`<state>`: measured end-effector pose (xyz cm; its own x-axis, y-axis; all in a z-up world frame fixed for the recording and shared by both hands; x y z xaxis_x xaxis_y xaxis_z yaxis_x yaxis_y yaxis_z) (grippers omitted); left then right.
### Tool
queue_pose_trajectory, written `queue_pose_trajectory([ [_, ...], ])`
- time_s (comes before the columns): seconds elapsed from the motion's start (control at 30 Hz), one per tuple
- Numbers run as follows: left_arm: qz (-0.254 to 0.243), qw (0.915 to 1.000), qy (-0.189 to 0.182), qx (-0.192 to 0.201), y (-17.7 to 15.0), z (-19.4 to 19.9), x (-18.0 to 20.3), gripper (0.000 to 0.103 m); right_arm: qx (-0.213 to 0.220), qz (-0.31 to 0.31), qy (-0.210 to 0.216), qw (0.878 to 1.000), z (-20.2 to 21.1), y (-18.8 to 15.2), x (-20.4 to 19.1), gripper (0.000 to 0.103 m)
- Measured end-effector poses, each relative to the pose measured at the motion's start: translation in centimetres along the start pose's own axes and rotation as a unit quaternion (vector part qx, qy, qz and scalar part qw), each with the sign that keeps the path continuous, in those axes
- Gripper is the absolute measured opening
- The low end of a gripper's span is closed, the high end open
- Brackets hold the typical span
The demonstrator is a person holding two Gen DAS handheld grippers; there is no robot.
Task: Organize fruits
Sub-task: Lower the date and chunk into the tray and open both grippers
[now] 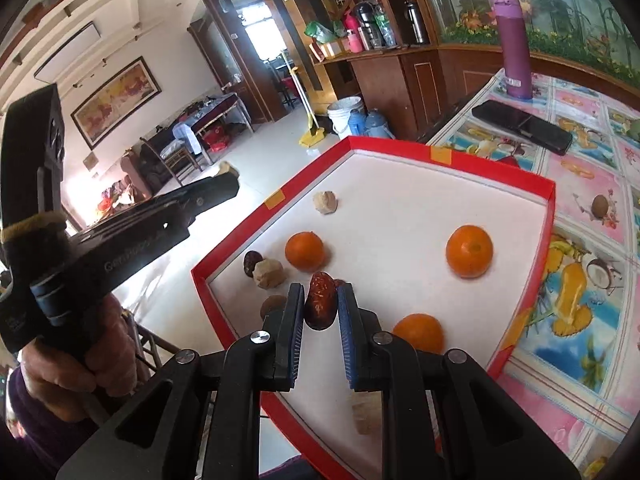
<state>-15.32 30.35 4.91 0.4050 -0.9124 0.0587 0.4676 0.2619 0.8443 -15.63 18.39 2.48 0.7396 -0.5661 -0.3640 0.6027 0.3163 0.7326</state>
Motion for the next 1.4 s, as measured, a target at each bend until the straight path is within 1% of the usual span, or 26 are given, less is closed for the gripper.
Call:
queue_pose_trajectory([
  [0.1, 0.018, 0.9995, -0.006, -0.025, -1.4, -0.6, -0.6, 0.022, -0.012, 0.018, 0.000, 1.000, -0.3, -1.1, -0.8, 0.016],
  [0.23, 0.004, 0.9993, -0.006, -0.037, -3.0, -0.2, -0.7, 0.022, -0.025, 0.025, -0.008, 0.999, -0.7, -1.9, -0.7, 0.016],
  [0.37, -0.004, 0.9987, 0.005, -0.052, -3.4, -0.6, -0.9, 0.022, -0.039, 0.012, -0.015, 0.999, -1.3, -2.3, 0.1, 0.016],
  [0.5, -0.021, 0.9983, 0.014, -0.052, -3.9, -0.3, -0.7, 0.022, -0.036, 0.011, -0.029, 0.999, -1.3, -2.3, 0.7, 0.016],
  [0.7, -0.048, 0.9971, -0.007, -0.058, -4.9, 0.6, 1.0, 0.022, -0.038, 0.001, -0.039, 0.999, -1.9, -2.2, 1.7, 0.016],
  [0.77, -0.054, 0.9965, -0.011, -0.063, -5.2, 0.5, 1.3, 0.022, -0.036, 0.006, -0.045, 0.998, -1.9, -2.0, 1.9, 0.016],
  [0.93, -0.051, 0.9956, -0.019, -0.076, -5.7, 0.0, 1.6, 0.022, -0.028, 0.016, -0.058, 0.998, -2.0, -1.3, 2.0, 0.016],
  [1.17, -0.053, 0.9953, -0.027, -0.076, -5.6, -0.2, 2.2, 0.022, 0.001, 0.040, -0.105, 0.994, -1.5, 0.0, 3.4, 0.016],
  [1.3, -0.058, 0.9951, -0.032, -0.074, -5.4, -0.2, 2.7, 0.022, 0.004, 0.029, -0.113, 0.993, -1.7, 0.9, 4.8, 0.016],
  [1.4, -0.056, 0.9943, -0.044, -0.079, -5.4, -0.4, 3.5, 0.022, -0.003, 0.026, -0.105, 0.994, -2.3, 1.4, 5.3, 0.016],
])
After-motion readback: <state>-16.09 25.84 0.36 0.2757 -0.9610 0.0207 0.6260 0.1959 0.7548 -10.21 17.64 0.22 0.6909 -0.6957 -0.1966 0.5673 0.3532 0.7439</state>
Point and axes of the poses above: each gripper's, at about its wrist camera, not at the fingertips, and z roughly against the way its jaws point, x to its right, y to its top, the point moved 6 cm from there along -z, roughly the way its jaws point, and after that the axes turned 6 degrees about x, right-handed, at the moved point
